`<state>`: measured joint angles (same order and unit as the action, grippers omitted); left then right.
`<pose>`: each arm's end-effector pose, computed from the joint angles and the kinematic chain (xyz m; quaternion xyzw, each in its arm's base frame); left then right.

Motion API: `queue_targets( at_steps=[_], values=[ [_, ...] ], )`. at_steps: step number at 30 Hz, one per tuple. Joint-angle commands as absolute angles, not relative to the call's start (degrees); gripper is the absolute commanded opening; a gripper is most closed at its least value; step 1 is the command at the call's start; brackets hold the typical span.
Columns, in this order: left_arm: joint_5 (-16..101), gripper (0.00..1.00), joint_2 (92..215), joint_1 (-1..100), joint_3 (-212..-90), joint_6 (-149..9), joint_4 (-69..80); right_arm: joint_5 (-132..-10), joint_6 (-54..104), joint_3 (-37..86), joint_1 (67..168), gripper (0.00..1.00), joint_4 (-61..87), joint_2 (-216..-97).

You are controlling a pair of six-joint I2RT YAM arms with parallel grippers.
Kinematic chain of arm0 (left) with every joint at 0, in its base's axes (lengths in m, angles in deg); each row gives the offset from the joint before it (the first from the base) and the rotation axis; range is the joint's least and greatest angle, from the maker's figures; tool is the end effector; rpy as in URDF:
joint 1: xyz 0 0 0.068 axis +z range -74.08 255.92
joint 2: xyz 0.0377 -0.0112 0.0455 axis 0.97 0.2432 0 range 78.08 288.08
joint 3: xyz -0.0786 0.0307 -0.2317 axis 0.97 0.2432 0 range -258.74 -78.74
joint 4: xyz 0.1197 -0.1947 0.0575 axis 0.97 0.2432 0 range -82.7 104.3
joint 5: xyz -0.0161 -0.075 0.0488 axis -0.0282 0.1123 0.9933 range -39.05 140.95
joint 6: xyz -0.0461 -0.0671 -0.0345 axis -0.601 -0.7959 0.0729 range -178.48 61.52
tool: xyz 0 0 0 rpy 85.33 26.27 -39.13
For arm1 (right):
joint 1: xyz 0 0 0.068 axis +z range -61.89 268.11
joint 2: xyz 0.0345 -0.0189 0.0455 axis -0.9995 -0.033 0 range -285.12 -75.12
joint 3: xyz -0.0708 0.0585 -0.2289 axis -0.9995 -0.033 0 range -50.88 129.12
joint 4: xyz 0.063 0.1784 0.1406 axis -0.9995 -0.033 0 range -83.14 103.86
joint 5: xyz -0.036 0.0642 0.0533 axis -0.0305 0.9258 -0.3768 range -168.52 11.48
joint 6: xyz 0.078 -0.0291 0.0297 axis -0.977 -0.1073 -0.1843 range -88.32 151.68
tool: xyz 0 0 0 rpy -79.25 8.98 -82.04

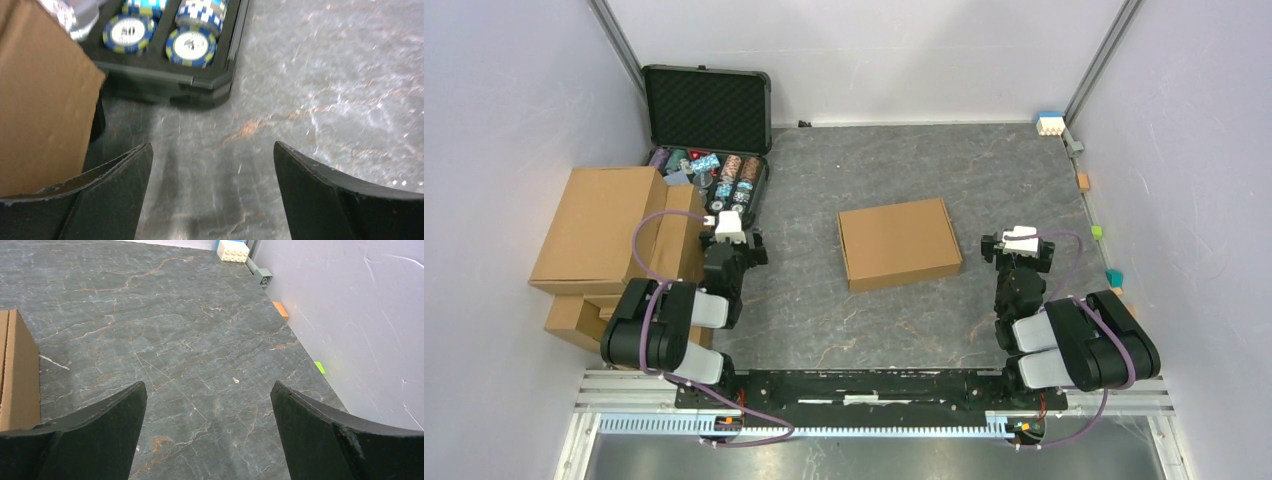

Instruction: Fold the paper box

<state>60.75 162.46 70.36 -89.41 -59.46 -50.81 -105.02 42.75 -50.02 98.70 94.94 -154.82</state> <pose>0.2613 -0.0120 0.1167 -0.0199 0.7950 0.0336 0.6054 0.2254 0.0065 0.1505 0.0354 0.6937 -0.1618 0.7009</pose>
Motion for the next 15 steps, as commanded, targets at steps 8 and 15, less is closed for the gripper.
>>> queue_targets(
  at_steps=[8, 15],
  values=[
    [59.7, 1.00, 162.7, 70.9, -94.5, -57.6, -52.9, -103.6, 43.9, -57.4, 98.4, 0.98, 99.6, -154.7],
    [59.6, 1.00, 162.5, 70.9, -94.5, -57.7, -52.6, -103.6, 43.9, -57.4, 98.4, 0.98, 99.7, -154.7]
  ],
)
